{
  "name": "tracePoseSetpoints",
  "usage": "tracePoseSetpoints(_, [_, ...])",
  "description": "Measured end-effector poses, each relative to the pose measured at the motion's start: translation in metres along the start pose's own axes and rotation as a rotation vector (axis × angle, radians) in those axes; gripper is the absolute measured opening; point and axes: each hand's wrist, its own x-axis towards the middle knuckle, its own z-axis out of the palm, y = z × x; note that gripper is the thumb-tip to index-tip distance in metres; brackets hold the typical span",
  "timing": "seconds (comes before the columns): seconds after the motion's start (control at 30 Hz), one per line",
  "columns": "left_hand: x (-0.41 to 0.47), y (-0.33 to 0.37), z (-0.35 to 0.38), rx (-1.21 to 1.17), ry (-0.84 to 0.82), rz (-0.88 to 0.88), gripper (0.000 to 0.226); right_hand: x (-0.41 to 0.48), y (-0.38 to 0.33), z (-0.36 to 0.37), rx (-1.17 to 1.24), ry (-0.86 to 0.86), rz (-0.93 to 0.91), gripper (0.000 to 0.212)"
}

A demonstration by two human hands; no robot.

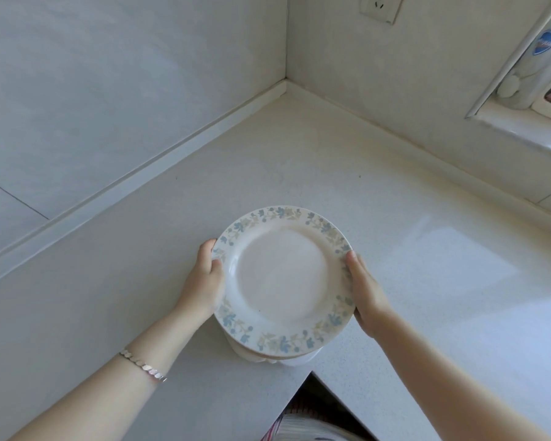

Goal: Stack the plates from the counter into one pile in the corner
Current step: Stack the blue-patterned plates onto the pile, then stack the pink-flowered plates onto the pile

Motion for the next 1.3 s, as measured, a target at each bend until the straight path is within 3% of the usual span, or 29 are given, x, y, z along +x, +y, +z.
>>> tracePoseSetpoints(0.1, [0.002, 0.025, 0.005, 0.464, 0.095, 0.170, 0.052, -0.001, 0.000, -0.010, -0.031, 0.022, 0.042, 0.039])
tracePoseSetpoints(0.2, [0.003, 0.055, 0.034, 0.538, 0.107, 0.524, 0.054, -0.009, -0.002, -0.036, 0.003, 0.102, 0.065, 0.032])
tracePoseSetpoints(0.3, [-0.004, 0.091, 0.084, 0.534, -0.076, 0.663, 0.045, -0.026, -0.001, -0.075, -0.009, 0.257, 0.117, 0.022])
tracePoseSetpoints(0.37, [-0.014, 0.115, 0.128, 0.461, -0.284, 0.678, 0.039, -0.042, 0.001, -0.107, 0.007, 0.330, 0.153, 0.018])
tracePoseSetpoints(0.47, [-0.036, 0.139, 0.202, 0.379, -0.689, 0.454, 0.022, -0.073, 0.006, -0.160, 0.060, 0.437, 0.189, 0.013])
tracePoseSetpoints(0.53, [-0.058, 0.146, 0.249, 0.416, -0.861, 0.386, 0.020, -0.099, 0.015, -0.198, 0.102, 0.528, 0.196, 0.014])
tracePoseSetpoints(0.73, [-0.133, 0.155, 0.373, 0.522, -1.044, 0.276, 0.025, -0.174, 0.055, -0.323, 0.261, 0.775, 0.201, 0.013])
tracePoseSetpoints(0.9, [-0.189, 0.152, 0.480, 0.453, -1.022, 0.035, 0.026, -0.218, 0.086, -0.421, 0.291, 0.878, 0.239, 0.014])
tracePoseSetpoints(0.97, [-0.199, 0.149, 0.518, 0.328, -0.922, -0.125, 0.026, -0.227, 0.096, -0.456, 0.286, 0.893, 0.257, 0.015])
tracePoseSetpoints(1.07, [-0.209, 0.151, 0.561, -0.015, -0.839, -0.357, 0.005, -0.233, 0.109, -0.501, 0.316, 0.910, 0.285, 0.019])
tracePoseSetpoints(1.13, [-0.210, 0.150, 0.582, -0.222, -0.806, -0.483, 0.032, -0.232, 0.114, -0.522, 0.387, 0.909, 0.282, 0.025])
tracePoseSetpoints(1.2, [-0.210, 0.151, 0.595, -0.296, -0.704, -0.515, 0.043, -0.226, 0.114, -0.539, 0.579, 0.886, 0.244, 0.034])
tracePoseSetpoints(1.3, [-0.212, 0.157, 0.602, -0.302, -0.595, -0.516, 0.042, -0.208, 0.108, -0.560, 1.049, 0.809, 0.141, 0.051])
